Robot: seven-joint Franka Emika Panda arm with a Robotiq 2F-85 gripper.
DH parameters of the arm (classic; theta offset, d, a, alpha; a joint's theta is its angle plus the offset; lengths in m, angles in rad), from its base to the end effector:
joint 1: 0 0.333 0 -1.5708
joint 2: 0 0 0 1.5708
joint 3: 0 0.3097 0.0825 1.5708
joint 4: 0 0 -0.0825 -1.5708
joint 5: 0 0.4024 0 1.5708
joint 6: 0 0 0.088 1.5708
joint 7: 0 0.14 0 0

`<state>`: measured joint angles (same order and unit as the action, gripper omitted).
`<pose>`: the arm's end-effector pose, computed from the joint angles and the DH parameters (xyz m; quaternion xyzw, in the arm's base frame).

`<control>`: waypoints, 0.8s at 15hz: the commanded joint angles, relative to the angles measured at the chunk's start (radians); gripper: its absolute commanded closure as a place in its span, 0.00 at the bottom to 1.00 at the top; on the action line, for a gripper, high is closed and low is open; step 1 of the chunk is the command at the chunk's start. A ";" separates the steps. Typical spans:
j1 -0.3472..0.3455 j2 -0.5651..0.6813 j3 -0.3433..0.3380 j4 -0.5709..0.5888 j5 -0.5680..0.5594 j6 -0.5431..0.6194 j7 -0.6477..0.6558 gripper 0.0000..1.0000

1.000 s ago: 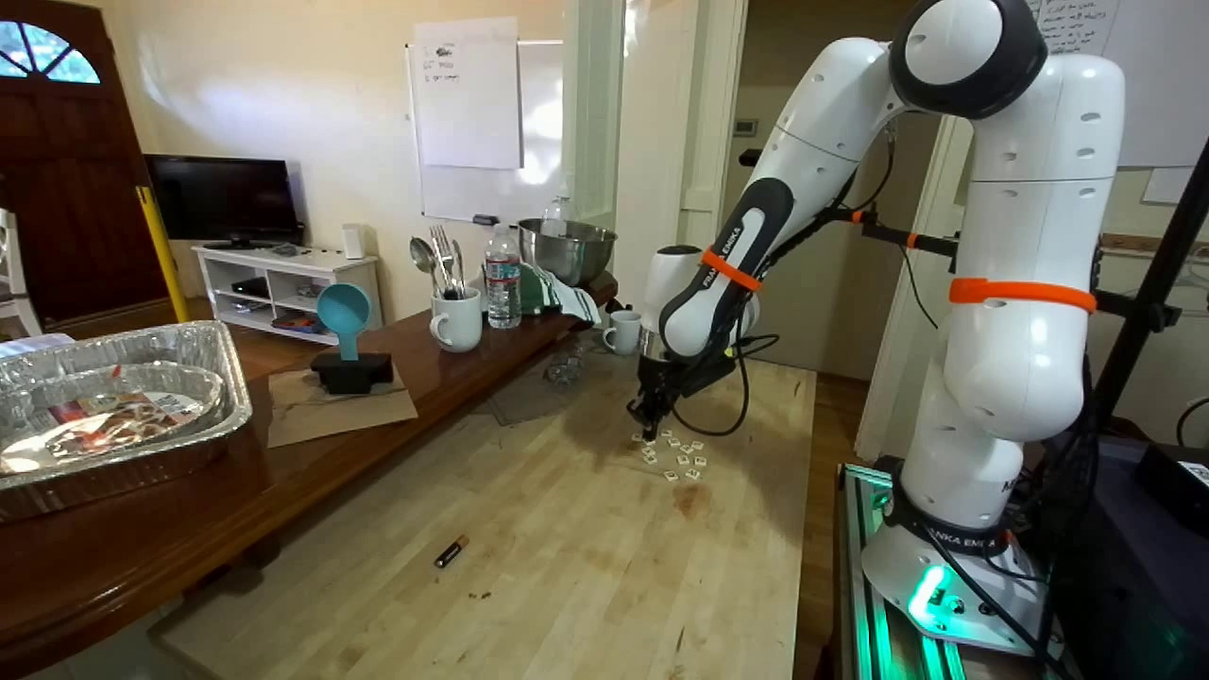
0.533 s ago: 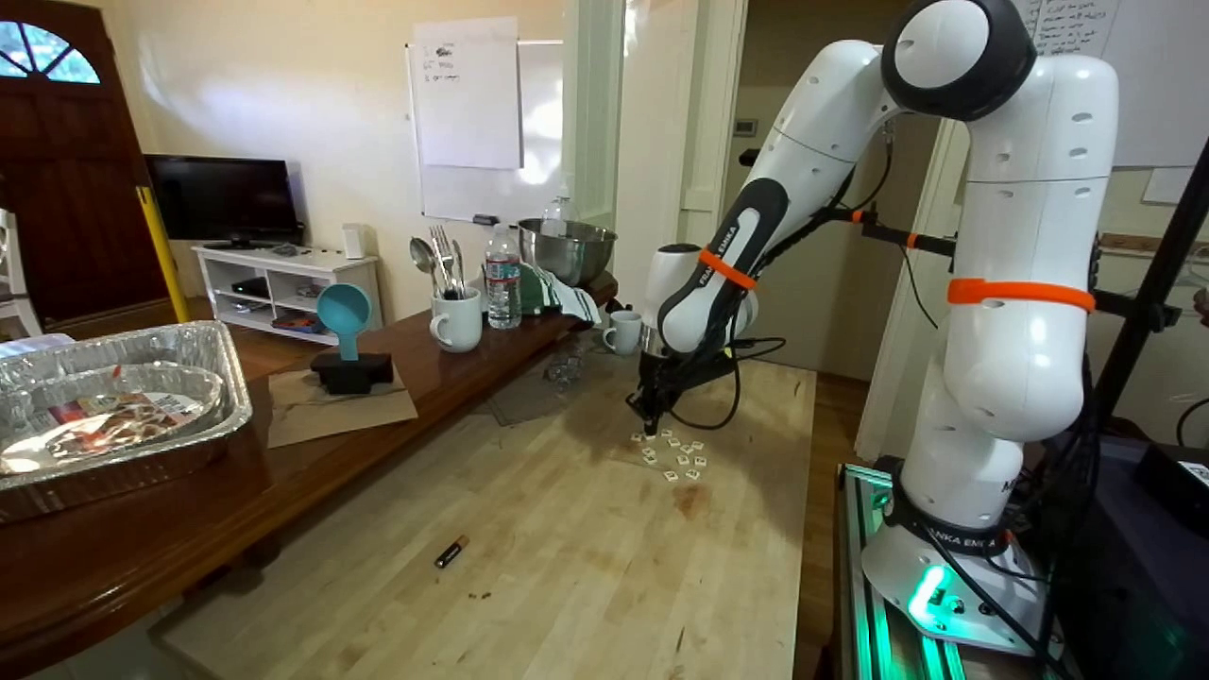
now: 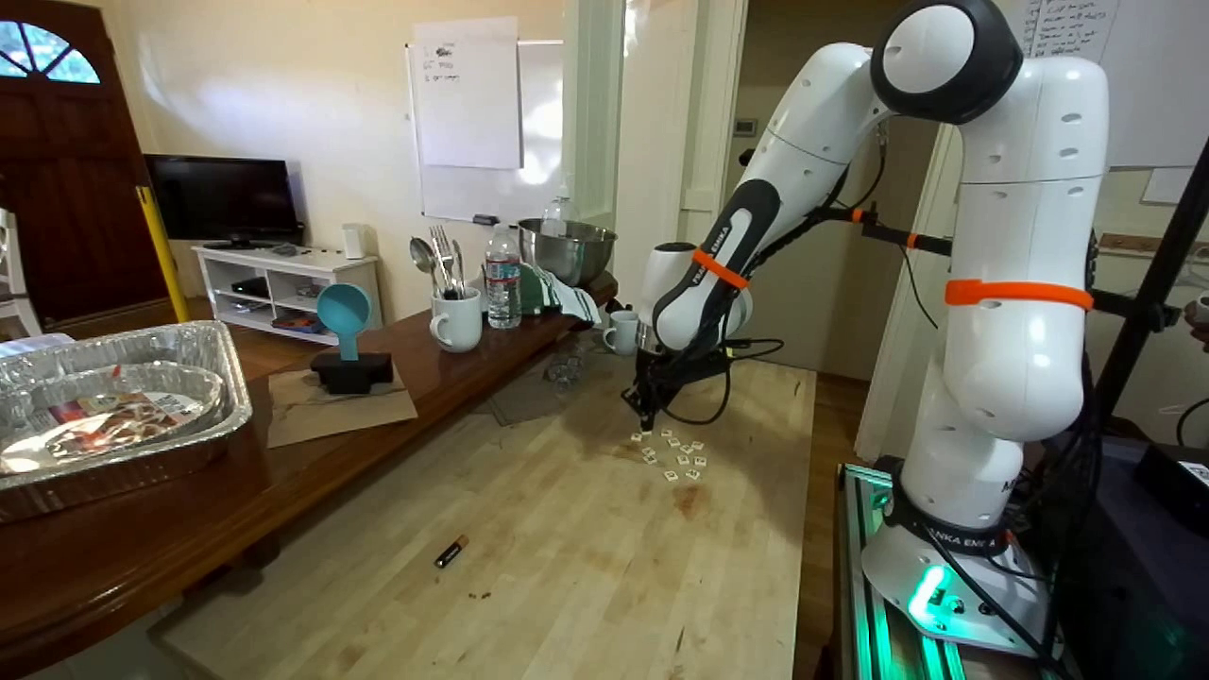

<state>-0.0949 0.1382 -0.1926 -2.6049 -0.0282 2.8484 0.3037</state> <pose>0.4397 -0.1326 0.1607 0.9593 -0.2766 0.0539 0.0175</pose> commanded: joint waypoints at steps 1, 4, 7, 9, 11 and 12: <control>0.006 0.083 -0.012 0.039 0.001 0.042 0.047 1.00; 0.005 0.092 -0.020 0.050 0.004 0.039 0.067 1.00; 0.005 0.098 -0.026 0.058 0.014 0.036 0.086 1.00; 0.005 0.103 -0.033 0.065 0.014 0.033 0.099 1.00; 0.003 0.104 -0.037 0.067 0.019 0.033 0.107 1.00; 0.004 0.105 -0.040 0.068 0.019 0.034 0.112 1.00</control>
<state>-0.0948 0.1754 -0.2183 -2.5547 -0.0239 2.8485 0.3894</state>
